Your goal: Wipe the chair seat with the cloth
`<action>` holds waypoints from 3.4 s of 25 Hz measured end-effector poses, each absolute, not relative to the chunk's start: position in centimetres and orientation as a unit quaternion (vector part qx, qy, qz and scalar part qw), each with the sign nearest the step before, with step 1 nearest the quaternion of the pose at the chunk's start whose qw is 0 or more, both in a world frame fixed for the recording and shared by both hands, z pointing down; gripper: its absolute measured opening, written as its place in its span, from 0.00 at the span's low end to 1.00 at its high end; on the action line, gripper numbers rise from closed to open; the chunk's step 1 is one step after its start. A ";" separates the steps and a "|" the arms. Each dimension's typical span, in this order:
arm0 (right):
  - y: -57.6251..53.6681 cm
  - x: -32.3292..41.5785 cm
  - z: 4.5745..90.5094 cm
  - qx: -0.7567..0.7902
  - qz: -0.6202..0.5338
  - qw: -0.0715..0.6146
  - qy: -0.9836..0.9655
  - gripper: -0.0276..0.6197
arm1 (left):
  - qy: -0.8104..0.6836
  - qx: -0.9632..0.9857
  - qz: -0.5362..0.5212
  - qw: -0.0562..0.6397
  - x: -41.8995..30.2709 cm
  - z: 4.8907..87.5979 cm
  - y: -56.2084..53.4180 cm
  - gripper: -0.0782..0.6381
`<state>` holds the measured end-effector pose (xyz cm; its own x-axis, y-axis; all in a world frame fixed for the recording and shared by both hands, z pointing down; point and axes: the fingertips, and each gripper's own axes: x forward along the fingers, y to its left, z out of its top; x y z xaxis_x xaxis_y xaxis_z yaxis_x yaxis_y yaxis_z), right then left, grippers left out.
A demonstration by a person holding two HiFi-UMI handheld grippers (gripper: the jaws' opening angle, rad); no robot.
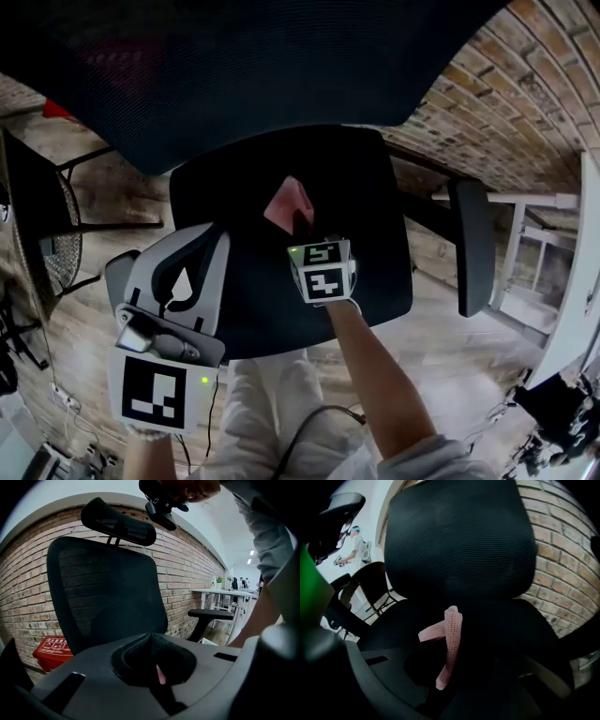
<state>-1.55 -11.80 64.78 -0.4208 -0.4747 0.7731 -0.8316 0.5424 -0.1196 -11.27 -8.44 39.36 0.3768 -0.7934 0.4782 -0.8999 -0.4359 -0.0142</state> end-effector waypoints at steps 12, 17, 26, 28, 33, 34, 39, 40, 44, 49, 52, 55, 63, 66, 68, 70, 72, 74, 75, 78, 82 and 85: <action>-13.3 12.4 63.7 0.525 0.267 0.341 -0.733 0.12 | -0.467 0.850 0.217 0.115 -5.7 40.4 -9.2 0.13; -13.0 16.2 63.1 0.549 0.263 0.341 -0.717 0.12 | -0.444 0.862 0.226 0.092 -4.3 40.5 -9.1 0.13; -12.3 15.1 63.2 0.539 0.289 0.322 -0.723 0.12 | -0.439 0.864 0.233 0.080 -4.7 40.2 -8.6 0.13; -11.9 13.7 63.3 0.528 0.297 0.315 -0.730 0.13 | -0.442 0.862 0.234 0.082 -5.2 40.2 -8.5 0.13; -10.4 9.7 63.7 0.495 0.310 0.308 -0.751 0.12 | -0.465 0.850 0.229 0.098 -6.7 40.1 -7.8 0.13; -10.0 8.7 63.8 0.486 0.310 0.310 -0.756 0.12 | -0.470 0.847 0.227 0.102 -7.0 40.0 -7.7 0.13; -7.0 3.3 64.2 0.435 0.317 0.316 -0.781 0.12 | -0.483 0.841 0.221 0.104 -8.4 39.9 -7.4 0.13; -6.3 2.1 64.4 0.422 0.320 0.317 -0.787 0.12 | -0.485 0.840 0.220 0.104 -8.6 39.9 -7.3 0.13; -2.6 -2.3 64.7 0.372 0.329 0.321 -0.807 0.12 | -0.489 0.838 0.219 0.105 -9.2 39.9 -6.7 0.13; 1.5 -7.0 64.6 0.320 0.335 0.321 -0.826 0.12 | -0.493 0.836 0.216 0.105 -10.3 39.7 -5.9 0.13; 3.6 -9.3 64.4 0.294 0.338 0.321 -0.834 0.12 | -0.499 0.834 0.211 0.107 -11.0 39.7 -5.5 0.13; 5.4 -11.8 64.0 0.263 0.336 0.321 -0.846 0.12 | -0.503 0.832 0.210 0.108 -11.4 39.7 -5.3 0.13; 9.3 -16.1 62.7 0.201 0.335 0.316 -0.865 0.12 | -0.506 0.829 0.210 0.111 -12.2 40.0 -4.7 0.13; 9.1 -15.4 62.7 0.213 0.343 0.311 -0.860 0.12 | -0.507 0.828 0.212 0.111 -12.3 40.1 -4.7 0.13; 8.6 -14.4 62.8 0.228 0.347 0.309 -0.856 0.12 | -0.508 0.828 0.209 0.113 -12.2 40.1 -4.7 0.13; 8.0 -13.2 62.8 0.244 0.347 0.308 -0.852 0.12 | -0.506 0.829 0.208 0.114 -12.0 40.1 -4.7 0.13; 7.0 -11.5 62.9 0.265 0.347 0.306 -0.846 0.12 | -0.502 0.832 0.209 0.112 -11.5 40.1 -4.8 0.13; 5.8 -9.2 63.2 0.292 0.348 0.306 -0.837 0.12 | -0.498 0.834 0.209 0.112 -10.9 40.2 -5.0 0.13; 5.2 -8.0 63.4 0.307 0.348 0.307 -0.831 0.12 | -0.496 0.835 0.210 0.113 -10.6 40.3 -5.0 0.13; 3.7 -4.2 64.4 0.350 0.347 0.314 -0.811 0.12 | -0.489 0.839 0.212 0.114 -9.6 40.5 -5.2 0.13; 2.0 1.3 65.2 0.398 0.339 0.323 -0.789 0.12 | -0.485 0.839 0.216 0.118 -8.6 40.8 -5.4 0.13; 1.0 5.8 65.6 0.432 0.335 0.333 -0.769 0.12 | -0.476 0.843 0.221 0.115 -7.6 41.0 -5.5 0.13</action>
